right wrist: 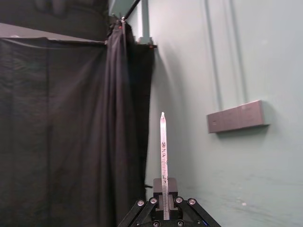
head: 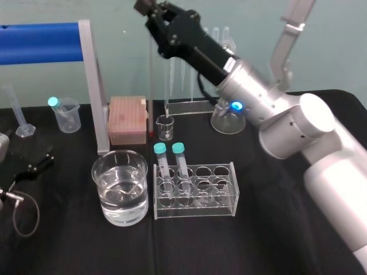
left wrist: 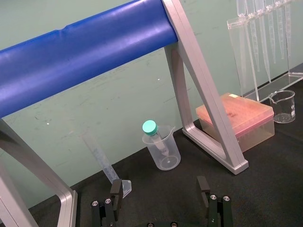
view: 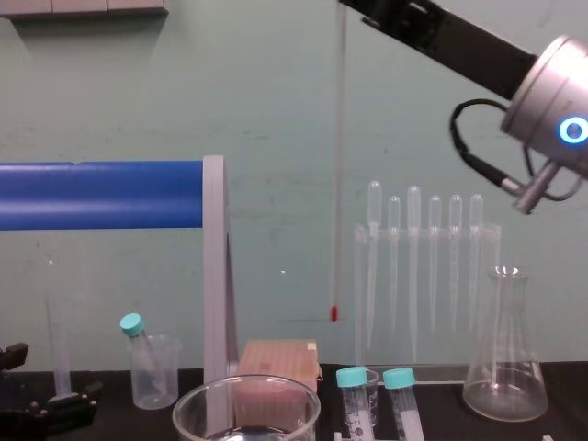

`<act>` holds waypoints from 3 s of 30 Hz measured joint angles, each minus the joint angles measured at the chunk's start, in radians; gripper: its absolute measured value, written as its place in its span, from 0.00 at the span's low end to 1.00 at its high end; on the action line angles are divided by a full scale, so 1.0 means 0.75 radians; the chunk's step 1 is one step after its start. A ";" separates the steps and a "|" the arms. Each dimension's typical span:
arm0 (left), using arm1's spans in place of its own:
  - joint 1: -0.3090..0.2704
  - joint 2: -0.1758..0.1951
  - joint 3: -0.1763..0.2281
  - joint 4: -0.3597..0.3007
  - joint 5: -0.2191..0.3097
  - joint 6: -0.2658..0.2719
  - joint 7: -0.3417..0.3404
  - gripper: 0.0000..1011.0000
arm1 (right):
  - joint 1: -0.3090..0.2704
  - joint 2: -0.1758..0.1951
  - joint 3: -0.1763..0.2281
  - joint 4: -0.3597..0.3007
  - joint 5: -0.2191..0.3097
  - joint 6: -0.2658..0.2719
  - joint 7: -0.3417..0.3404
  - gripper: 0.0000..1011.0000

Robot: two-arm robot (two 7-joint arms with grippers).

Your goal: Hold the thermometer with one hand and immerse one end into the beaker, then reinsert it into the test tube rack.

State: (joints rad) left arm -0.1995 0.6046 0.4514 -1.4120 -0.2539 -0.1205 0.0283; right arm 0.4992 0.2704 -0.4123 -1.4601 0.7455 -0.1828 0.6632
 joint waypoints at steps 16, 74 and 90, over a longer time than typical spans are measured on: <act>0.000 0.000 0.000 0.000 0.000 0.000 0.000 1.00 | 0.033 -0.039 -0.131 0.077 0.074 -0.002 0.120 0.06; 0.000 0.000 0.000 0.000 0.000 0.000 0.000 1.00 | 0.087 -0.132 -0.227 0.469 -0.009 -0.070 0.269 0.06; 0.000 0.000 0.000 0.000 0.000 0.000 0.000 1.00 | 0.074 -0.127 -0.217 0.463 0.005 -0.080 0.289 0.06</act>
State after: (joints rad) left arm -0.1995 0.6047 0.4514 -1.4120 -0.2539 -0.1205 0.0283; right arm 0.5550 0.1754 -0.5749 -1.1126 0.7490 -0.2429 0.8800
